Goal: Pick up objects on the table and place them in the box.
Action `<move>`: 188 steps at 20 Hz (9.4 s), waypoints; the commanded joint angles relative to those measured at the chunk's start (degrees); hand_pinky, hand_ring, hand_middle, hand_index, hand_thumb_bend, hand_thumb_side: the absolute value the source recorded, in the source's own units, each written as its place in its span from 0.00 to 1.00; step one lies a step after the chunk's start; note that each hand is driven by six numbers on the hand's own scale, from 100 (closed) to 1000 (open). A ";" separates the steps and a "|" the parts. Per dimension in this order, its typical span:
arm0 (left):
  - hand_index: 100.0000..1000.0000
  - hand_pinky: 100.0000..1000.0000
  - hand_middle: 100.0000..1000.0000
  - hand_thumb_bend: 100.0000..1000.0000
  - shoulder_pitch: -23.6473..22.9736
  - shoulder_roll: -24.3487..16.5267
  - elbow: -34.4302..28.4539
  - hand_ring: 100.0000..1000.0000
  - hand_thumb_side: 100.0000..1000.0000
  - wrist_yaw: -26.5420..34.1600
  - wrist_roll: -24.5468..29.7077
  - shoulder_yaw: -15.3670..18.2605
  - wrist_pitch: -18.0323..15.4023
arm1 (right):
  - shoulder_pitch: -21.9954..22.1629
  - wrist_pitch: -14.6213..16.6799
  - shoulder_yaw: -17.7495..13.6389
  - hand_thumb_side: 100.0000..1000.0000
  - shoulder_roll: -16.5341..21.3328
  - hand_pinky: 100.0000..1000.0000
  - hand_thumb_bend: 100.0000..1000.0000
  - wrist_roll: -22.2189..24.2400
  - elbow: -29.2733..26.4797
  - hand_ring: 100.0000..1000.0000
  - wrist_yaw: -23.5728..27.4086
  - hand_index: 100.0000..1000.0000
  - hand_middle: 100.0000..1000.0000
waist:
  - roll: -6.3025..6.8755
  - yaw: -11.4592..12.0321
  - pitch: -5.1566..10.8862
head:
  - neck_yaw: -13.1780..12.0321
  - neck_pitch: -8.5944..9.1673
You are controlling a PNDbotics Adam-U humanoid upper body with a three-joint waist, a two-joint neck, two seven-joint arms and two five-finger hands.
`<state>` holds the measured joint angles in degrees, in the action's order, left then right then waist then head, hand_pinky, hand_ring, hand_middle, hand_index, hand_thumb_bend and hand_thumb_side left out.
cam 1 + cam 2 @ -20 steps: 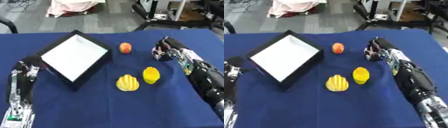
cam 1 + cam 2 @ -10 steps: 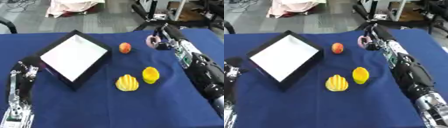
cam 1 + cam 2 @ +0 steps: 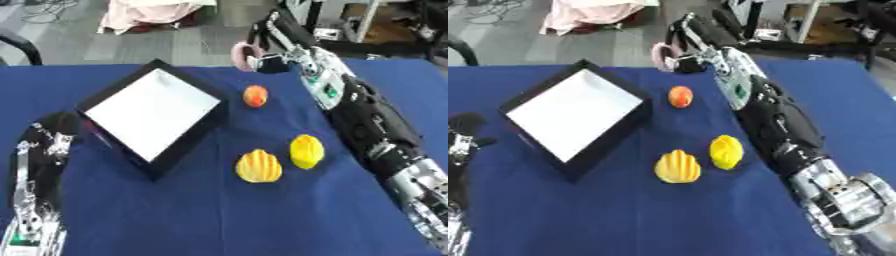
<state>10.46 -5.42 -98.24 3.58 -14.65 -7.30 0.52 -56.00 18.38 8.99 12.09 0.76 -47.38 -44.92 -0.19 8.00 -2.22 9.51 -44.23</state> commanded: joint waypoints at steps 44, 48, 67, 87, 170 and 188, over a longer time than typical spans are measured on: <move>0.65 0.58 0.55 0.73 2.27 0.33 -1.26 0.83 0.53 -0.19 0.42 -0.17 -0.73 | 1.97 -4.97 -5.30 0.20 4.40 0.87 0.00 12.10 12.43 0.79 -23.06 0.92 0.77 | -0.28 0.75 -1.29 | -0.26 0.11; 0.65 0.58 0.55 0.74 2.44 0.52 -1.21 0.83 0.53 -0.17 0.61 -0.40 -0.68 | 2.07 -7.14 -5.56 0.22 2.76 0.87 0.00 9.95 14.28 0.78 -25.74 0.82 0.75 | -0.17 1.11 -1.55 | 0.08 0.11; 0.65 0.58 0.54 0.73 2.35 0.59 -1.17 0.83 0.53 -0.17 0.49 -0.28 -0.84 | -1.31 -7.51 -2.69 0.00 2.49 0.78 0.00 -10.77 1.43 0.60 -18.62 0.19 0.46 | -0.36 1.29 -1.07 | 0.13 0.11; 0.65 0.58 0.54 0.74 2.50 0.91 -1.27 0.83 0.53 -0.18 0.75 -0.42 -0.87 | -0.56 0.19 2.84 0.71 -4.31 0.85 0.00 4.95 -3.39 0.76 -17.15 0.93 0.72 | -0.13 1.64 -0.90 | 1.24 0.11; 0.65 0.58 0.54 0.75 -0.24 -1.98 -0.84 0.84 0.53 -0.72 -1.89 2.01 -0.87 | 35.71 -3.18 -3.86 0.20 21.56 0.83 0.00 23.96 -44.21 0.59 -7.84 0.43 0.21 | -1.76 -4.65 0.61 | -3.47 0.11; 0.65 0.58 0.54 0.75 2.22 0.99 -1.27 0.84 0.53 0.00 0.88 -0.81 -0.69 | 9.89 -0.09 7.92 0.08 6.25 0.81 0.00 16.20 -32.28 0.58 -8.47 0.47 0.28 | 0.14 2.68 -0.66 | 3.37 0.11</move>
<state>11.77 -4.48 -98.32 3.55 -14.10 -7.88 -0.06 -44.63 18.48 17.02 19.37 16.46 -80.87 -52.92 -0.75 10.75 -2.83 12.31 -44.23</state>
